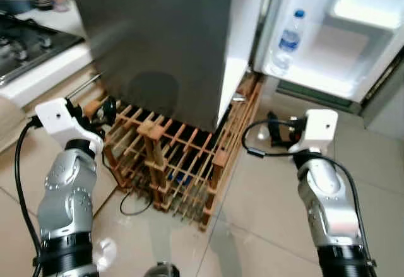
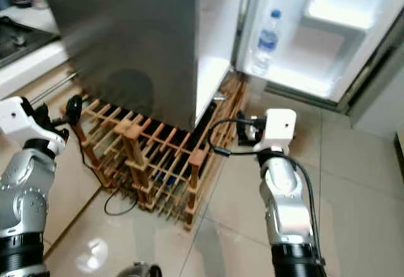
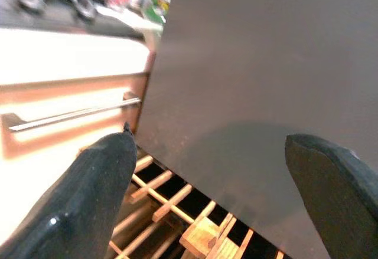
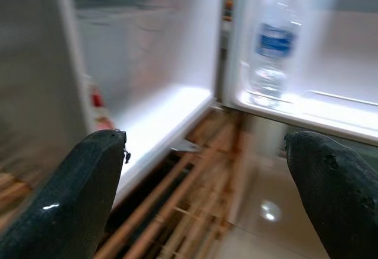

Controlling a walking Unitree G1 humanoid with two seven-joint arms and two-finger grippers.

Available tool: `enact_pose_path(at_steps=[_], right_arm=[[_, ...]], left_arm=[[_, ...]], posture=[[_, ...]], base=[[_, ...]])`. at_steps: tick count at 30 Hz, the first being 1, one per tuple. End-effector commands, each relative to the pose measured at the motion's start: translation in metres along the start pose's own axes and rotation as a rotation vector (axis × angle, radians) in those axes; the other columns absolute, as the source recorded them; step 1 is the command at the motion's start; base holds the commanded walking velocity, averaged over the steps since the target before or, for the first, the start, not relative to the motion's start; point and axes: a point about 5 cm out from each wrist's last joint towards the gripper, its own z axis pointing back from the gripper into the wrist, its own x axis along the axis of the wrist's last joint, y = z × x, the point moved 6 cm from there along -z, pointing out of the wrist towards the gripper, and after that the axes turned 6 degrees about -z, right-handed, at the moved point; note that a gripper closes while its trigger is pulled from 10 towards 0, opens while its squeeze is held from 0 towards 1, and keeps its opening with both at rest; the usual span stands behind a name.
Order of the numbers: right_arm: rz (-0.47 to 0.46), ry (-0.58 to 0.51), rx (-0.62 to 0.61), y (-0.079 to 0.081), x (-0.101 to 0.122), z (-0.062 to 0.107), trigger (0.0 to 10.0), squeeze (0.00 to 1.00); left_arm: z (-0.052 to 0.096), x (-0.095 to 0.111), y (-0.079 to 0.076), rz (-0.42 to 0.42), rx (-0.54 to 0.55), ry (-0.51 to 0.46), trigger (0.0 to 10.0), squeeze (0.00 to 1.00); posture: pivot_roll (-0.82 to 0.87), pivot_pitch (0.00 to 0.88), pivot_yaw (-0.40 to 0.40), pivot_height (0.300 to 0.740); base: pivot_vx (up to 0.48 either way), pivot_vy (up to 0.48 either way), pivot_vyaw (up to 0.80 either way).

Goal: Restocking fridge

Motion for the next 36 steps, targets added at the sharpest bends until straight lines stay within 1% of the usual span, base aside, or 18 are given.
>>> enact_pose_path(at_steps=[1, 2, 3, 4, 5, 7, 9, 10, 11, 12, 13, 17, 23, 25, 31, 34, 35, 36], right_arm=[[-0.006, -0.006, 0.006, 0.000, 0.003, -0.003, 10.0, 0.06], [-0.006, -0.008, 0.014, 0.002, 0.004, -0.004, 10.0, 0.06], [-0.003, -0.008, 0.023, 0.003, 0.004, -0.004, 10.0, 0.07], [0.000, -0.006, 0.027, 0.003, 0.004, -0.005, 10.0, 0.06], [0.003, -0.002, 0.028, 0.002, 0.003, -0.005, 10.0, 0.07], [0.001, 0.002, 0.026, 0.000, 0.001, -0.007, 10.0, 0.07], [-0.002, 0.005, 0.026, 0.000, 0.000, -0.009, 10.0, 0.07], [-0.003, 0.003, 0.032, 0.002, 0.001, -0.010, 10.0, 0.07], [-0.003, 0.003, 0.032, 0.002, 0.001, -0.010, 10.0, 0.07], [-0.006, -0.001, 0.045, 0.006, 0.001, -0.012, 10.0, 0.07], [-0.006, -0.001, 0.045, 0.006, 0.001, -0.012, 10.0, 0.07], [-0.011, -0.005, 0.057, 0.010, 0.001, -0.013, 10.0, 0.08], [-0.021, -0.009, 0.072, 0.013, -0.001, -0.011, 10.0, 0.08], [-0.026, -0.007, 0.101, 0.015, -0.002, -0.010, 10.0, 0.09], [-0.041, -0.007, 0.151, 0.024, -0.002, -0.010, 10.0, 0.10], [-0.035, -0.006, 0.173, 0.031, -0.003, -0.012, 10.0, 0.11], [-0.032, -0.012, 0.177, 0.034, -0.001, -0.014, 10.0, 0.11], [-0.013, -0.008, 0.169, 0.033, -0.002, -0.015, 10.0, 0.11]], left_arm=[[0.004, -0.004, -0.015, -0.009, -0.017, 0.016, 10.0, 0.00], [0.006, -0.005, -0.018, -0.009, -0.014, 0.019, 10.0, 0.00], [0.008, -0.006, -0.020, -0.064, 0.000, 0.022, 10.0, 0.00], [0.009, -0.008, -0.018, -0.109, 0.026, 0.024, 10.0, 0.00], [0.009, -0.012, -0.013, -0.137, 0.066, 0.039, 10.0, 0.00], [0.008, -0.019, -0.002, -0.151, 0.129, 0.075, 10.0, 0.00], [0.006, -0.022, -0.001, -0.150, 0.144, 0.094, 10.0, 0.00], [0.003, -0.019, -0.005, -0.164, 0.136, 0.086, 10.0, 0.00], [0.003, -0.019, -0.005, -0.164, 0.136, 0.086, 10.0, 0.00], [0.000, -0.015, -0.011, -0.195, 0.124, 0.071, 10.0, 0.00], [0.000, -0.015, -0.011, -0.195, 0.124, 0.071, 10.0, 0.00], [-0.005, -0.008, -0.025, -0.254, 0.090, 0.038, 10.0, 0.00], [-0.009, -0.006, -0.034, -0.249, 0.074, 0.027, 10.0, 0.00], [-0.009, -0.007, -0.036, -0.249, 0.070, 0.027, 10.0, 0.00], [-0.006, -0.006, -0.034, -0.250, 0.078, 0.021, 10.0, 0.00], [-0.005, -0.003, -0.028, -0.243, 0.121, 0.012, 10.0, 0.00], [-0.006, -0.002, -0.028, -0.256, 0.134, 0.014, 10.0, 0.00], [-0.007, -0.001, -0.028, -0.269, 0.136, 0.015, 10.0, 0.00]], posture=[[0.01, 0.000, -0.010, 0.740], [0.00, 0.000, -0.011, 0.740], [0.00, 0.000, -0.015, 0.740], [0.00, 0.000, -0.016, 0.740], [0.01, 0.000, -0.019, 0.740], [0.01, 0.000, -0.021, 0.740], [0.02, 0.000, -0.023, 0.740], [0.02, 0.000, -0.022, 0.740], [0.02, 0.000, -0.022, 0.740], [0.01, 0.000, -0.016, 0.740], [0.01, 0.000, -0.016, 0.740], [0.01, 0.000, -0.005, 0.740], [0.00, 0.000, -0.008, 0.740], [0.00, 0.000, -0.016, 0.740], [0.01, 0.000, -0.025, 0.740], [0.02, 0.000, -0.025, 0.740], [0.02, 0.000, -0.012, 0.740], [0.02, 0.000, -0.012, 0.740]], base=[[0.000, -0.480, 0.56], [0.000, -0.480, 0.56], [0.000, -0.480, 0.55], [0.000, -0.386, 0.55], [0.000, 0.000, 0.55], [0.000, 0.000, 0.55], [0.000, 0.000, 0.55], [0.000, 0.000, 0.55], [0.000, 0.000, 0.55], [0.000, 0.000, 0.55], [0.000, 0.000, 0.55], [0.000, 0.000, 0.55], [0.000, 0.000, 0.52], [0.000, 0.000, 0.49], [0.000, 0.000, 0.46], [0.380, 0.000, 0.45], [0.480, 0.000, 0.45], [0.480, 0.000, 0.43]])
